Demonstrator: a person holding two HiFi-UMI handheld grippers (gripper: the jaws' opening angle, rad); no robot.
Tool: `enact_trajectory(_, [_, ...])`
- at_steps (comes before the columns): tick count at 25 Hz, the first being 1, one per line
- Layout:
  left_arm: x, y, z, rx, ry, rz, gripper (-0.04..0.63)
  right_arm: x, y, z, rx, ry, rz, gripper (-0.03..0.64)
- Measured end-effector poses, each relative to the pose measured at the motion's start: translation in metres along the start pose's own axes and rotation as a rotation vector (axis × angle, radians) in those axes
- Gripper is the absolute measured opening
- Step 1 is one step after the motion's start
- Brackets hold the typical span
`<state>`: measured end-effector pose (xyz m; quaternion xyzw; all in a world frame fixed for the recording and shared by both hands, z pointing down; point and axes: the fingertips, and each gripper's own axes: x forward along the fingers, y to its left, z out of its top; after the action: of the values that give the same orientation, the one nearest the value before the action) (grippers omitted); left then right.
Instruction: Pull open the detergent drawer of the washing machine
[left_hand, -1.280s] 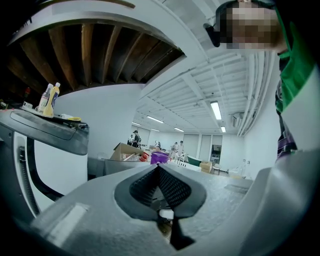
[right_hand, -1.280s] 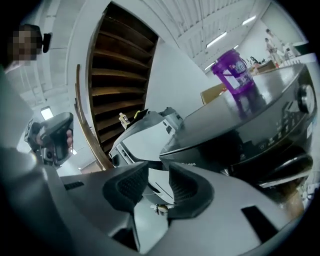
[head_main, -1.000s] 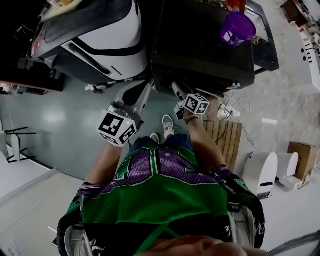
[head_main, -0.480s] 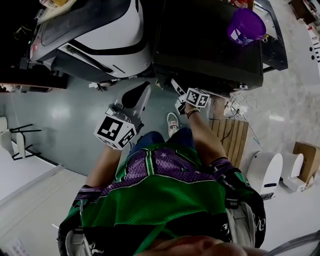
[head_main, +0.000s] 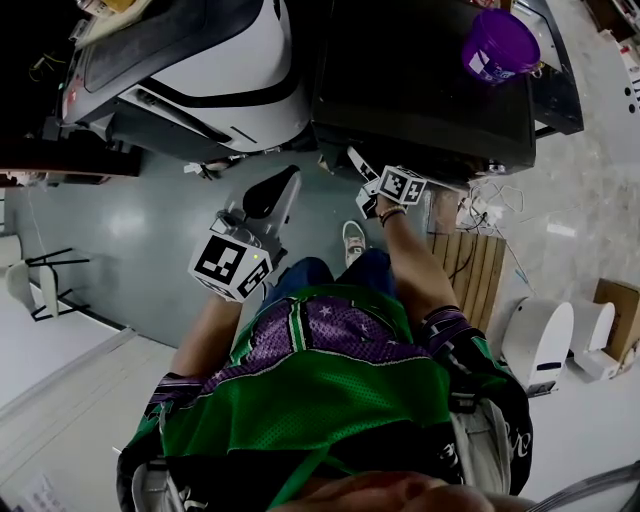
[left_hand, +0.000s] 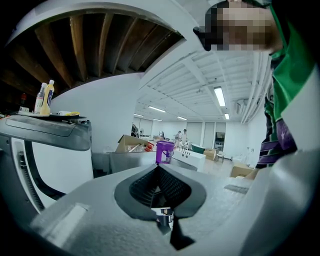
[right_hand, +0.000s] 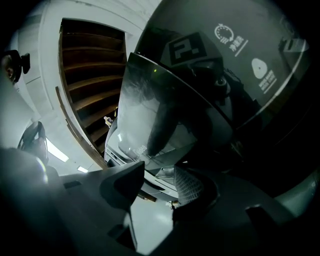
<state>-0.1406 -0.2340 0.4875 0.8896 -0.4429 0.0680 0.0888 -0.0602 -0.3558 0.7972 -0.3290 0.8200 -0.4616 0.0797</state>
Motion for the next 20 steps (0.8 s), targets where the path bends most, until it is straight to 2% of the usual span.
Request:
enact_trajectory(9, [-0.011,0.001,-0.009,0.019,0.034,0.004,0.017,0.008,0.005,0.01,0.094,-0.08,0.084,0.187])
enact_trajectory(16, [-0.015,-0.001,-0.01,0.025,0.043,0.003,0.017,-0.001,0.011,-0.003,0.075,-0.063,0.12,0.189])
enact_trajectory(20, [-0.014,-0.008,-0.012,0.03,0.041,-0.009,0.017,-0.003,0.023,0.001,0.145,-0.089,0.137,0.321])
